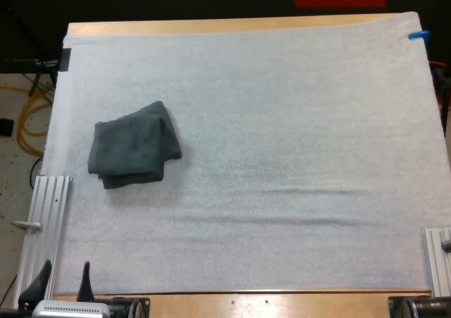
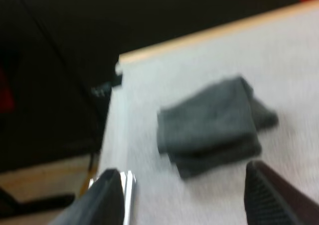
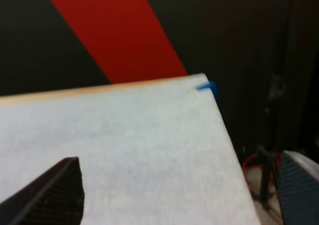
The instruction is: Pick towel from pile fold and stack
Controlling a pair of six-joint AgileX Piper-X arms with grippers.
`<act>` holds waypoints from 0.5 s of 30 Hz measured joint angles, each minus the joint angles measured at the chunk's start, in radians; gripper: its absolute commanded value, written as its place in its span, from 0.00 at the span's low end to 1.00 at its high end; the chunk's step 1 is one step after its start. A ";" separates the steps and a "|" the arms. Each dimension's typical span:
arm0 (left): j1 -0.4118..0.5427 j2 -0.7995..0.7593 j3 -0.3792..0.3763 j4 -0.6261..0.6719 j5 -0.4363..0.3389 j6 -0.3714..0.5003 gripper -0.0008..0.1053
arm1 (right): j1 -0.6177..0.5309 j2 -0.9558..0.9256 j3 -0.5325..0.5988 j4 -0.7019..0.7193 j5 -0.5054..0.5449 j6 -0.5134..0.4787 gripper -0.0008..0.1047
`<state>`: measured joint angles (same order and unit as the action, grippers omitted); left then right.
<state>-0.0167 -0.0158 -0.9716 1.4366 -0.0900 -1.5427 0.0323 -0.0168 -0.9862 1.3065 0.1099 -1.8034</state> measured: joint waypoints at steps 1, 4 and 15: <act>0.000 0.001 -0.011 0.045 0.000 -0.002 0.49 | 0.000 0.000 0.000 0.011 0.000 0.000 0.73; 0.000 -0.002 -0.025 0.090 -0.007 -0.029 0.49 | 0.000 0.001 0.000 0.021 0.000 0.011 0.73; 0.004 -0.002 0.052 -0.054 -0.003 -0.043 0.49 | 0.000 0.001 0.072 -0.116 0.000 0.001 0.73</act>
<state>-0.0123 -0.0181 -0.9193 1.3831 -0.0928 -1.5855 0.0323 -0.0159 -0.9139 1.1905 0.1099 -1.8027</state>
